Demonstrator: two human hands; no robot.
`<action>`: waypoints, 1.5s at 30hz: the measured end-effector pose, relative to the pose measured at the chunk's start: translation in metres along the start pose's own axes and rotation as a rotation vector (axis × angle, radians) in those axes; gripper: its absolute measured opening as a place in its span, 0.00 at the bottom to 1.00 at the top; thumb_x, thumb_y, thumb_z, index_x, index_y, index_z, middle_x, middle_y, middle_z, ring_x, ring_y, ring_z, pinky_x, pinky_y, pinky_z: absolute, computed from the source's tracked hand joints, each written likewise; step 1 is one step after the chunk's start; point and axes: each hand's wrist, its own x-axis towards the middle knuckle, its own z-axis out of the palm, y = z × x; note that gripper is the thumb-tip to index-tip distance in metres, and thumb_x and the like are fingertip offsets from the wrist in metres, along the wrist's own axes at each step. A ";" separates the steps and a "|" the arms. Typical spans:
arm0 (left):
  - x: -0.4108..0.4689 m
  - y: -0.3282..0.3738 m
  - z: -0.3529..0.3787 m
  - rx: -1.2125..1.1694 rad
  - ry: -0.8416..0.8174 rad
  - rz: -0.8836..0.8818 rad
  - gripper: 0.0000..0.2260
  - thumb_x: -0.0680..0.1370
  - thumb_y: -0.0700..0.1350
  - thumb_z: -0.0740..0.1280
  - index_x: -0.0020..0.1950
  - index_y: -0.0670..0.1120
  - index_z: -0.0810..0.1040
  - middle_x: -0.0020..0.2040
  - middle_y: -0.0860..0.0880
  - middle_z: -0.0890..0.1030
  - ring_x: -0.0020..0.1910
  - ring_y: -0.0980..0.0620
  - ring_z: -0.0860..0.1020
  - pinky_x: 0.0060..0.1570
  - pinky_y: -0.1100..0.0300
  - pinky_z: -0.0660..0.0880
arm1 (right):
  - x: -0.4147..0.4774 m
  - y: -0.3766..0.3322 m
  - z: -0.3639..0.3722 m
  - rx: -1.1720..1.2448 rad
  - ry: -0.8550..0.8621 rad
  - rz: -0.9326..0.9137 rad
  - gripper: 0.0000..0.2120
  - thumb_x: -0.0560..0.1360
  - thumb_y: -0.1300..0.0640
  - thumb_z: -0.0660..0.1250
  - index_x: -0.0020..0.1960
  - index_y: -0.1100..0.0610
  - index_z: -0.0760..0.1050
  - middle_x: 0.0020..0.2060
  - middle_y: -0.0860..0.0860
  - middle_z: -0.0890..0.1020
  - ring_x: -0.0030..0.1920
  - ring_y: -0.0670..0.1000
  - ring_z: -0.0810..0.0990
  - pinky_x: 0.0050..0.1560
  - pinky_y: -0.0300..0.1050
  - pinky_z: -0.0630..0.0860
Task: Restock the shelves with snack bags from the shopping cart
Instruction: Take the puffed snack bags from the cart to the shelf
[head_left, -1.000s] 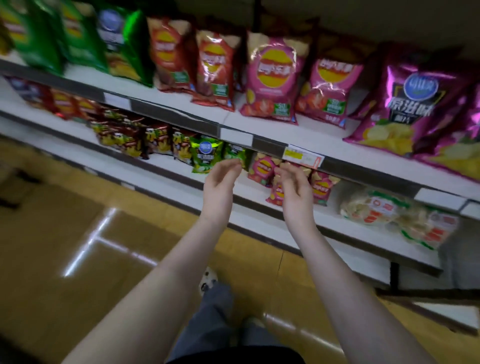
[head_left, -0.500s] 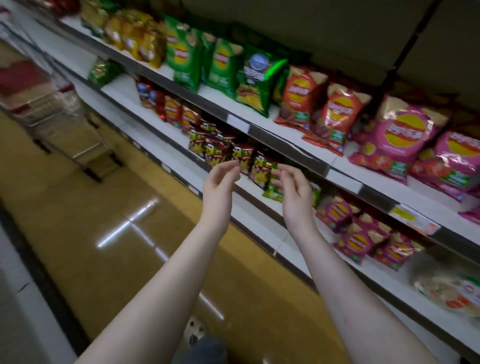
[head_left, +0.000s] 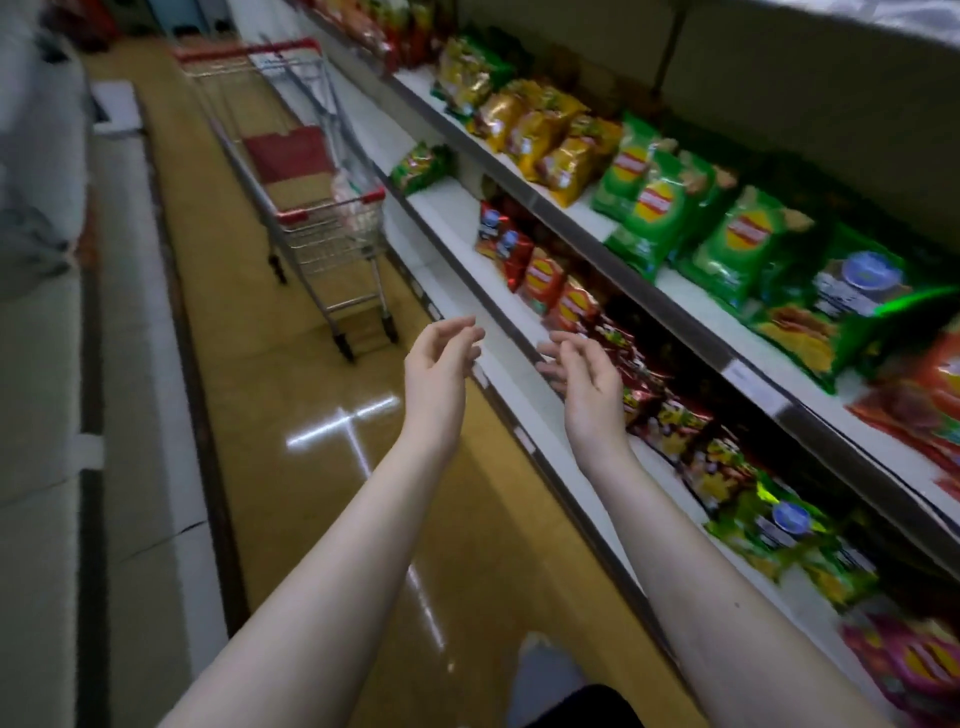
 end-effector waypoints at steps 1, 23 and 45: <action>0.016 0.000 -0.008 -0.001 0.028 -0.013 0.08 0.80 0.44 0.62 0.55 0.47 0.78 0.54 0.47 0.82 0.54 0.49 0.79 0.52 0.58 0.74 | 0.014 0.002 0.015 0.006 -0.023 0.011 0.10 0.82 0.55 0.55 0.59 0.54 0.73 0.53 0.49 0.80 0.52 0.48 0.79 0.47 0.32 0.74; 0.480 0.032 -0.141 0.020 0.390 -0.063 0.09 0.80 0.41 0.62 0.58 0.40 0.77 0.50 0.44 0.82 0.47 0.51 0.79 0.47 0.59 0.75 | 0.432 0.035 0.374 0.046 -0.393 0.088 0.09 0.81 0.55 0.56 0.55 0.52 0.74 0.52 0.51 0.80 0.51 0.49 0.80 0.51 0.43 0.76; 0.938 0.032 -0.225 0.058 0.118 -0.180 0.04 0.79 0.39 0.64 0.47 0.47 0.76 0.46 0.47 0.80 0.43 0.52 0.77 0.45 0.61 0.74 | 0.760 0.092 0.619 0.012 -0.124 0.284 0.07 0.81 0.58 0.56 0.54 0.57 0.72 0.52 0.53 0.77 0.49 0.49 0.78 0.32 0.28 0.73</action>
